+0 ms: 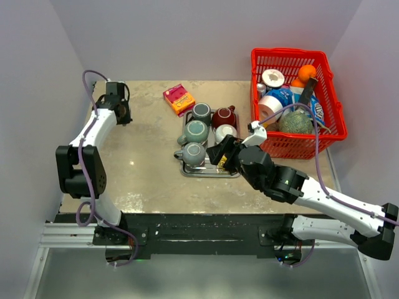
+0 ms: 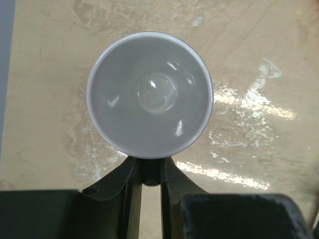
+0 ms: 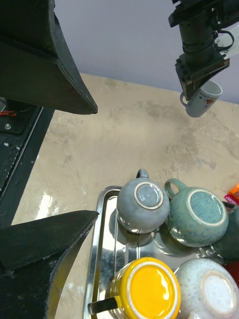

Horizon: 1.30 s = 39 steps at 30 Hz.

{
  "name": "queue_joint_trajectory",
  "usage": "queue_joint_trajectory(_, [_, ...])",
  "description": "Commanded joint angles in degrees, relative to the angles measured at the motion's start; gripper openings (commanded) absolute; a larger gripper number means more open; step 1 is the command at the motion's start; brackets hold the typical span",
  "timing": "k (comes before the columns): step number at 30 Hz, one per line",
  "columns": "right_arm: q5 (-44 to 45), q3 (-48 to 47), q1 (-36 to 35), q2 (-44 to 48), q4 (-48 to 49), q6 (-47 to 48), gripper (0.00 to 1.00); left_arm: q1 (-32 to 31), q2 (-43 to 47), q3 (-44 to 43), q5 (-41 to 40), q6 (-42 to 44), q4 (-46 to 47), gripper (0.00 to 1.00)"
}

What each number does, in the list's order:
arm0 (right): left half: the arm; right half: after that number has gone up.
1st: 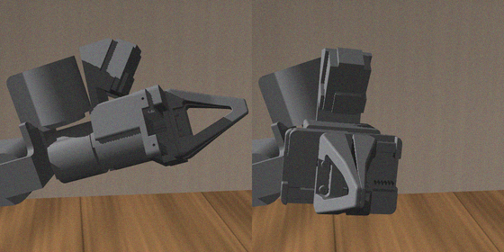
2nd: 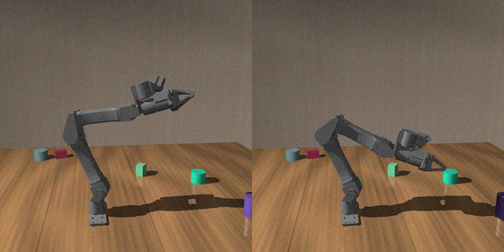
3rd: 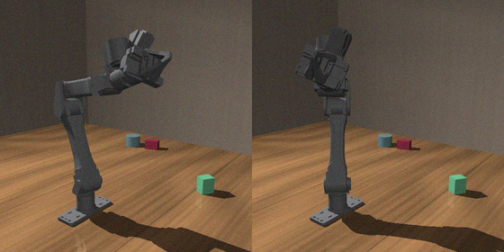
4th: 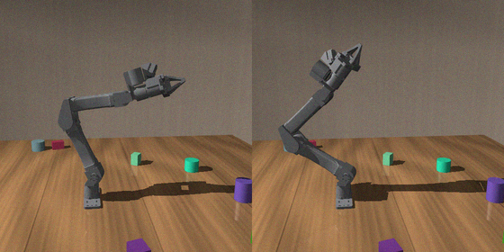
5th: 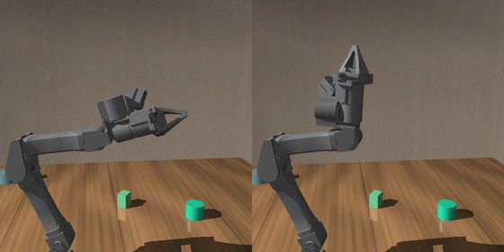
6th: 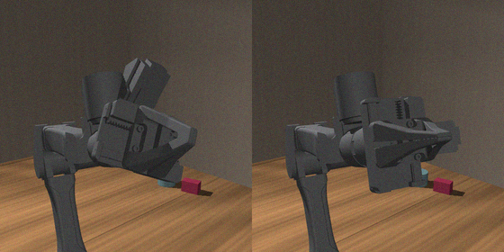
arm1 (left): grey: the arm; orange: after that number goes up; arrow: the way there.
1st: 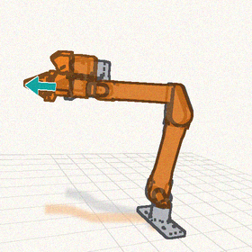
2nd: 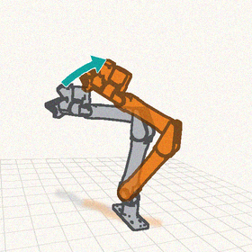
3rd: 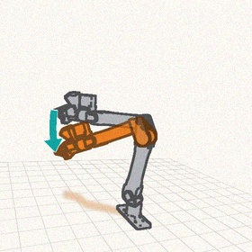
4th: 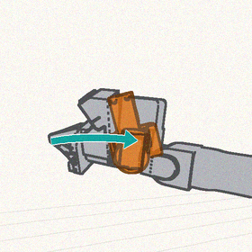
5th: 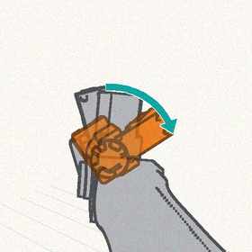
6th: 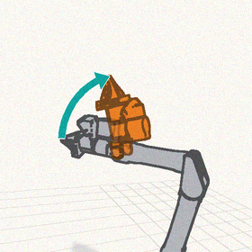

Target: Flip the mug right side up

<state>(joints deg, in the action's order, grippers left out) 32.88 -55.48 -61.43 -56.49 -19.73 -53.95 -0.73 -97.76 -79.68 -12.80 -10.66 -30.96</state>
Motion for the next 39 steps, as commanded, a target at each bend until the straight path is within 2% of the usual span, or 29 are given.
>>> queue_joint_trajectory(1, [1.9,2.2,0.2,2.5,-2.6,-1.2,0.81,2.1,-2.2,-1.1,-2.5,2.0,3.0,0.0])
queue_joint_trajectory(3, [1.8,3.4,0.2,3.0,-2.2,-1.5,0.81,2.5,-1.4,1.7,-3.7,1.8,5.7,0.0])
queue_joint_trajectory(11, [-0.4,3.8,0.2,0.2,-1.2,-1.6,0.81,7.4,-1.1,6.1,-6.5,-0.5,7.1,0.0])
queue_joint_trajectory(20, [-1.9,4.9,0.2,-0.5,0.2,-2.7,0.82,8.2,-4.6,7.1,-7.1,-3.7,7.1,0.0])
queue_joint_trajectory(24, [-2.2,5.1,0.3,-0.4,0.3,-2.9,0.84,8.3,-5.2,7.0,-7.0,-4.3,6.3,0.19])
queue_joint_trajectory(27, [-2.1,5.3,0.2,-0.3,0.4,-3.2,0.84,8.3,-5.2,7.1,-6.9,-4.7,6.0,0.27])
queue_joint_trajectory(28, [-2.1,5.3,0.2,-0.4,0.4,-3.3,0.84,8.3,-5.0,7.2,-6.8,-4.7,6.0,0.4])
queue_joint_trajectory(30, [-2.2,5.0,0.2,-0.5,0.0,-3.3,0.85,8.3,-4.8,7.1,-6.6,-4.6,5.5,0.51])
queue_joint_trajectory(33, [-1.9,4.7,0.2,-0.4,-1.1,-3.3,0.85,8.4,-3.4,7.0,-6.5,-4.5,4.9,0.74])
queue_joint_trajectory(34, [-1.6,4.6,0.1,-0.3,-1.6,-3.5,0.86,8.4,-2.0,7.3,-6.2,-4.5,4.9,0.86])
queue_joint_trajectory(36, [-1.3,4.6,0.2,-0.3,-2.8,-3.5,0.86,8.3,-0.3,7.7,-4.6,-4.6,4.9,0.99])
queue_joint_trajectory(39, [0.1,3.6,0.2,-0.5,-5.8,-2.8,0.87,8.2,5.1,8.9,-2.1,-5.1,4.4,0.99])
